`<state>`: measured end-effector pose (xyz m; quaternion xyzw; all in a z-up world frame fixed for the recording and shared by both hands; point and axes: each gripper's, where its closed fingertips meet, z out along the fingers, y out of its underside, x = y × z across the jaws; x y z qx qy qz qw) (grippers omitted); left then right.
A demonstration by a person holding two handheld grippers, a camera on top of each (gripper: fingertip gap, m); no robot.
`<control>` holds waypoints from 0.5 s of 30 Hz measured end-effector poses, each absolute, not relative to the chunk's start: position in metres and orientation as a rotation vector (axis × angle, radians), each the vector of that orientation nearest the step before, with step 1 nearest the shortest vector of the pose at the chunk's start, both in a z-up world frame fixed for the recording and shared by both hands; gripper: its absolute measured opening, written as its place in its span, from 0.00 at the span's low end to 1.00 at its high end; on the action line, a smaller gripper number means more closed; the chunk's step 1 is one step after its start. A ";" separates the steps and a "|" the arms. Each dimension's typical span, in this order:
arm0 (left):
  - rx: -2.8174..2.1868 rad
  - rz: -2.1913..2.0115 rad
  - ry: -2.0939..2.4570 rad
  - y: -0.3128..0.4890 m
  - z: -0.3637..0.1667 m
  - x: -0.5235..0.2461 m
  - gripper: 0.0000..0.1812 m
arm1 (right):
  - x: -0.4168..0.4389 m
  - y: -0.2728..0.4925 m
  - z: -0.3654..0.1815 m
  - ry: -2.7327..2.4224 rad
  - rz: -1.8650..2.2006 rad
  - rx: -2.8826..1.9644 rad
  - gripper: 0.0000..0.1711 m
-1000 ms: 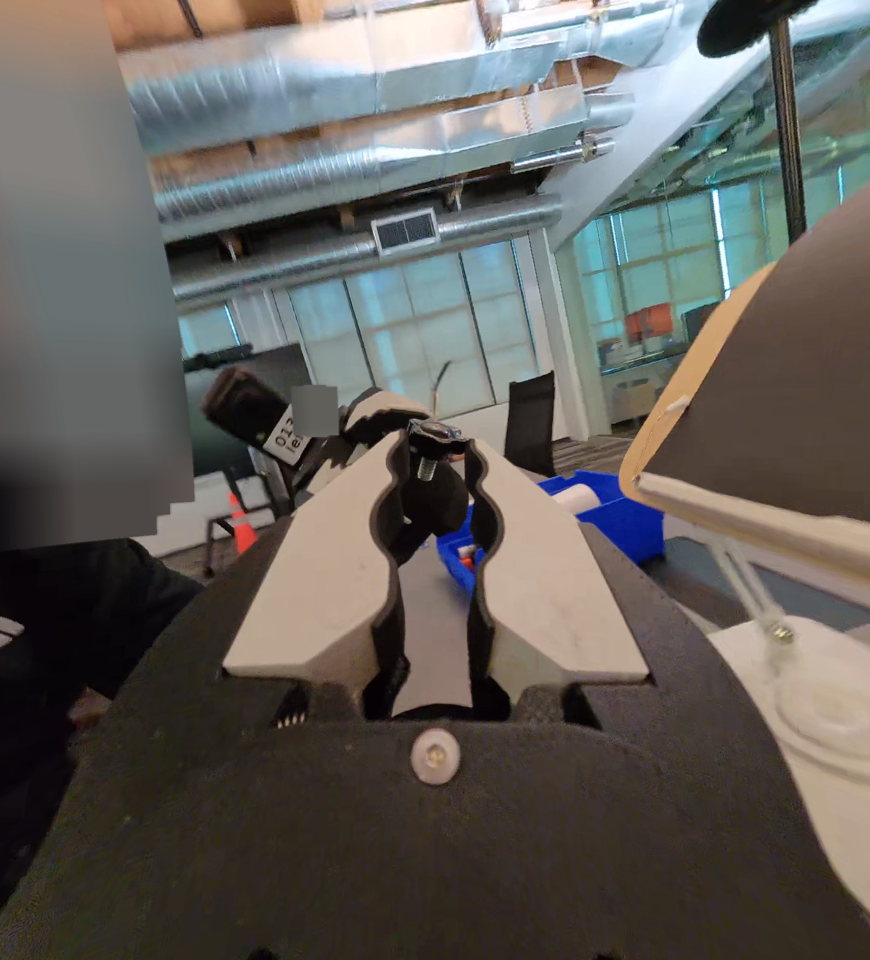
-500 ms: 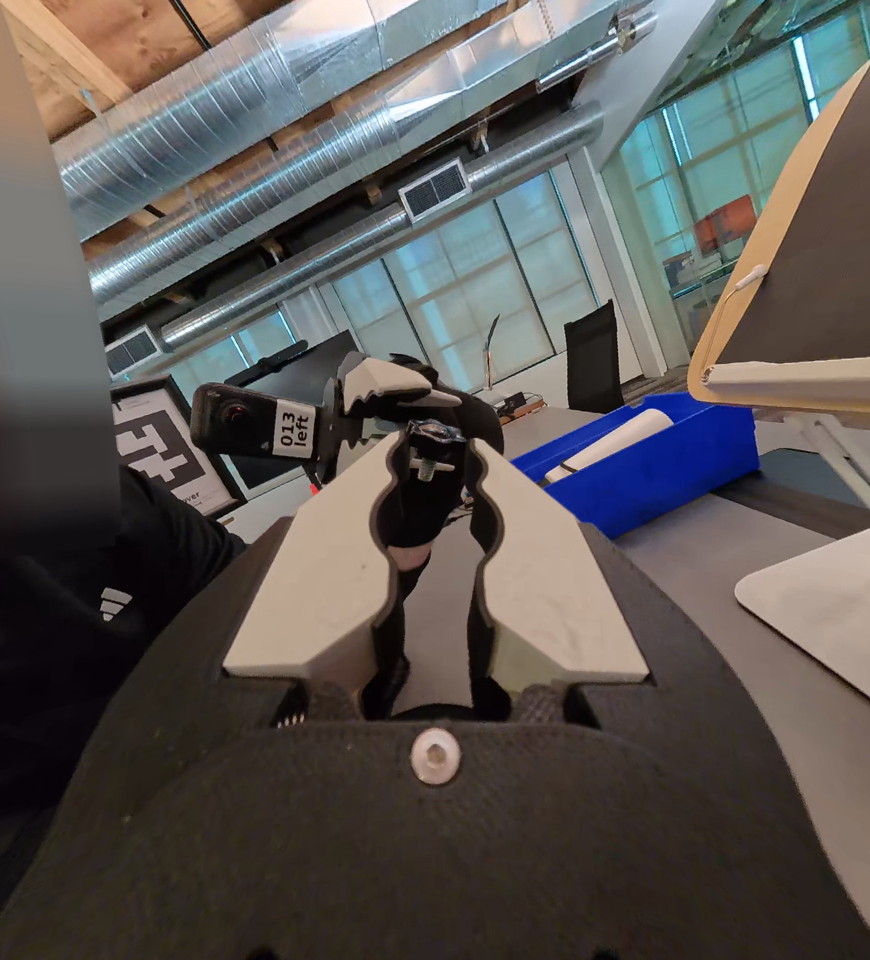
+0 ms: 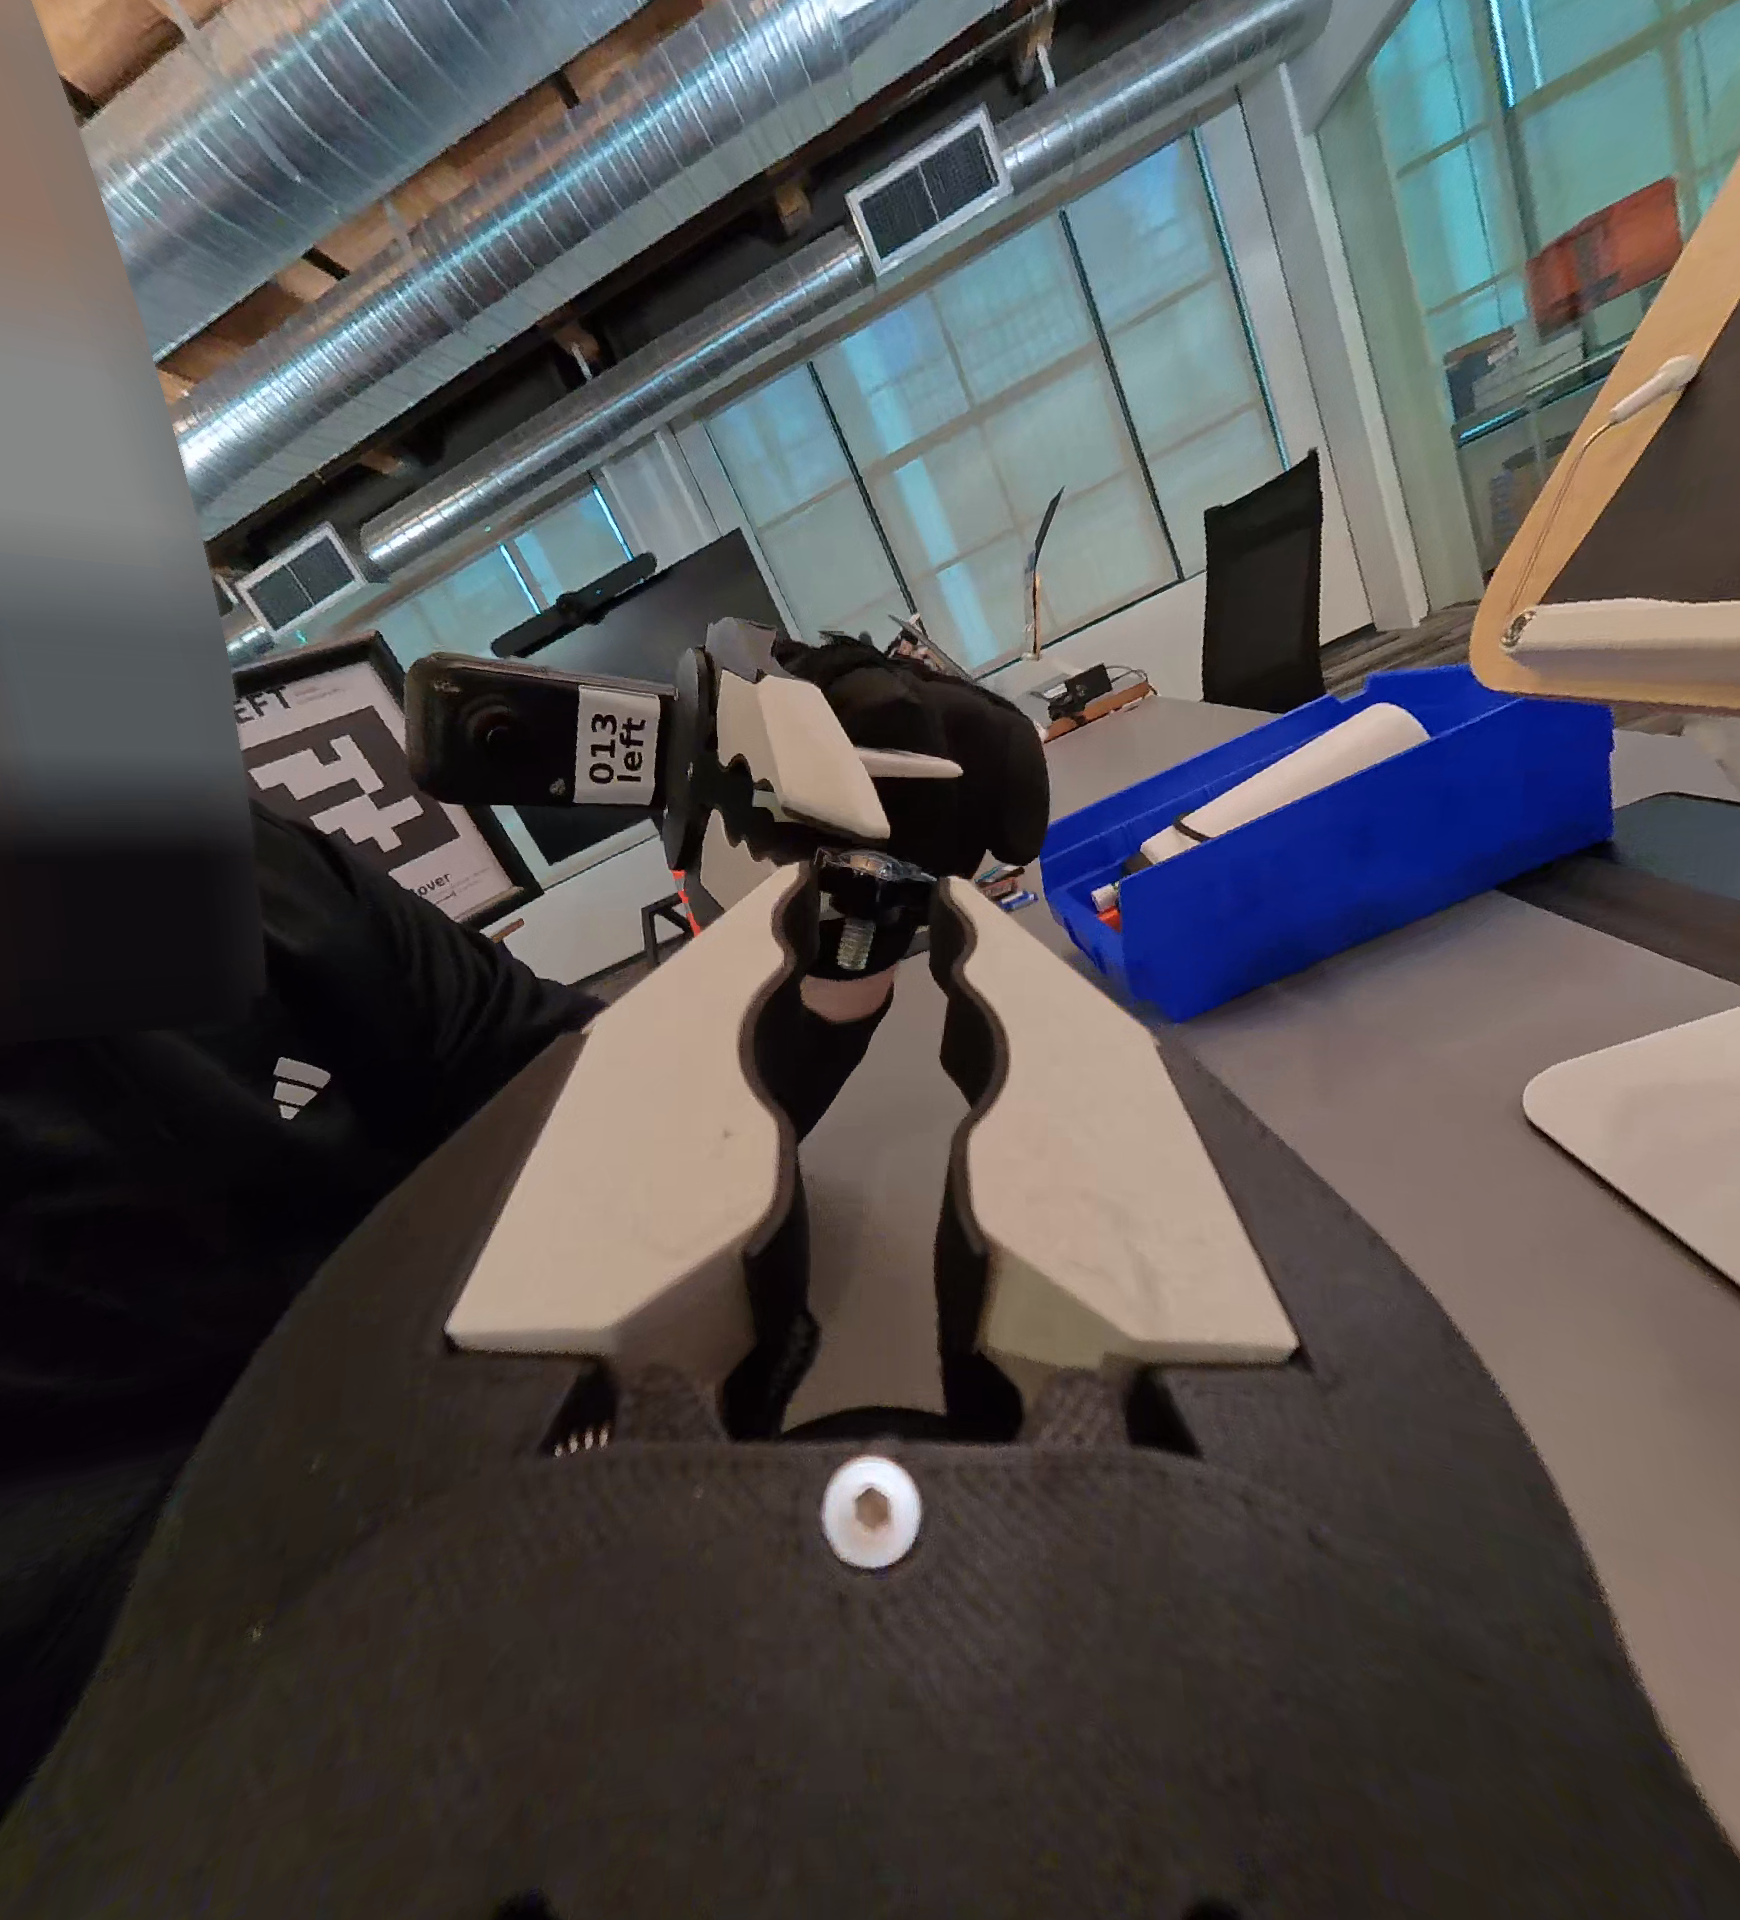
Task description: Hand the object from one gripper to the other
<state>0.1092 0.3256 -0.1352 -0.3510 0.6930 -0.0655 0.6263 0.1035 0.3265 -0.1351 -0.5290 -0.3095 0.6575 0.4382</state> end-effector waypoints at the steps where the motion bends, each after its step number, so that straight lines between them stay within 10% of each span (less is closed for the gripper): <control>1: -0.806 -0.151 1.606 0.325 -0.138 0.109 0.03 | 0.104 0.326 -0.136 -0.782 1.634 -1.320 0.11; 15: -0.898 -0.508 1.497 0.325 -0.122 0.101 0.02 | 0.118 0.336 -0.122 -0.870 1.181 -1.216 0.17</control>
